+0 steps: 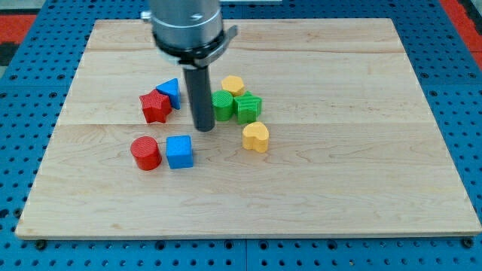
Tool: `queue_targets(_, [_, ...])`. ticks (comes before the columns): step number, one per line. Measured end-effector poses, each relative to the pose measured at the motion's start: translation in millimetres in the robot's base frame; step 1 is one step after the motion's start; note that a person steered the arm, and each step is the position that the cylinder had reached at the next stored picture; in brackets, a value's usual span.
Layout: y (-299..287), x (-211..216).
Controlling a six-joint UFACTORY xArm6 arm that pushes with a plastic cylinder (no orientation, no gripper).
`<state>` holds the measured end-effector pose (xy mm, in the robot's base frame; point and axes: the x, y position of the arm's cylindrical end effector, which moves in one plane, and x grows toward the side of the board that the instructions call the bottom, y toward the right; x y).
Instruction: Group up yellow and green blocks at top center of the board
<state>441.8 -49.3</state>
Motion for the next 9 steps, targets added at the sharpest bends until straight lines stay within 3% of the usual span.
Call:
queue_targets(4, [33, -109])
queue_targets(6, [143, -105])
queue_targets(7, [153, -29])
queue_targets(8, [163, 91])
queue_targets(9, [129, 119])
